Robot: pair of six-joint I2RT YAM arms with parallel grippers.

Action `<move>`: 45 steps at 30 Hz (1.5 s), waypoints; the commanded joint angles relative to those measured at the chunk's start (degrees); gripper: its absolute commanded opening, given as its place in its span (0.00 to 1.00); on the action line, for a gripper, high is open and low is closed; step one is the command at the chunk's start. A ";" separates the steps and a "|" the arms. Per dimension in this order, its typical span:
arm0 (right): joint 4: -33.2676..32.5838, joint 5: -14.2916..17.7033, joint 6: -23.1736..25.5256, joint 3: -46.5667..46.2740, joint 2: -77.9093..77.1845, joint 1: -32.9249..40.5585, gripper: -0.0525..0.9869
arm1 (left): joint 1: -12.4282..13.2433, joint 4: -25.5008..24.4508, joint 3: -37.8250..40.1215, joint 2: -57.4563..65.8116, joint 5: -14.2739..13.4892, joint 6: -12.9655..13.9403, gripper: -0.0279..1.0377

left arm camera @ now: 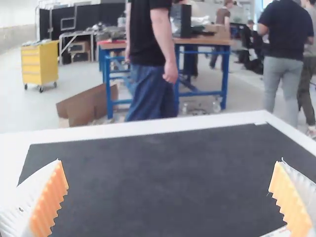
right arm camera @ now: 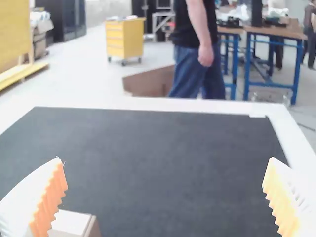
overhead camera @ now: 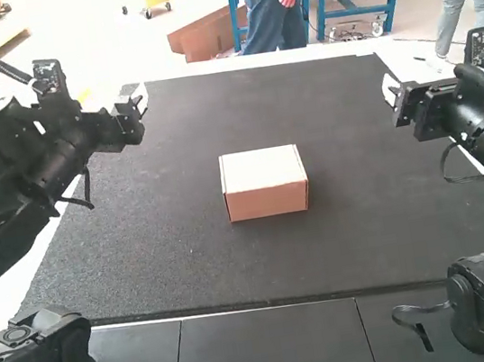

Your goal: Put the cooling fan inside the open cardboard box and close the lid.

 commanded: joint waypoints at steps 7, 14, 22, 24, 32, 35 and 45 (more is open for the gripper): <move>3.25 5.02 -1.94 -6.29 -11.66 -0.77 0.93 | 0.57 1.63 -8.66 -12.48 -2.17 2.03 0.94; 10.37 5.90 -3.97 -8.14 -11.57 -0.86 0.93 | 0.57 1.63 -14.46 -20.30 -2.88 3.26 0.94; 17.67 5.99 -6.69 -11.92 -10.25 -0.86 0.93 | 0.13 2.07 -19.38 -26.72 -1.82 3.34 0.93; 18.11 5.99 -7.66 -13.41 -10.69 -0.77 0.93 | 0.13 2.25 -20.88 -28.74 -1.65 3.34 0.93; 18.72 4.93 -8.98 -18.77 -12.01 -1.03 0.92 | 0.39 3.21 -25.27 -31.46 0.20 3.87 0.93; 18.63 4.84 -8.36 -20.88 -12.01 -1.03 0.92 | 0.57 0.93 -26.50 -31.46 -0.42 3.70 0.93; 16.35 5.11 -3.44 -25.10 -12.10 -3.23 0.93 | 9.44 -7.51 -26.41 -31.46 -2.26 -0.88 0.93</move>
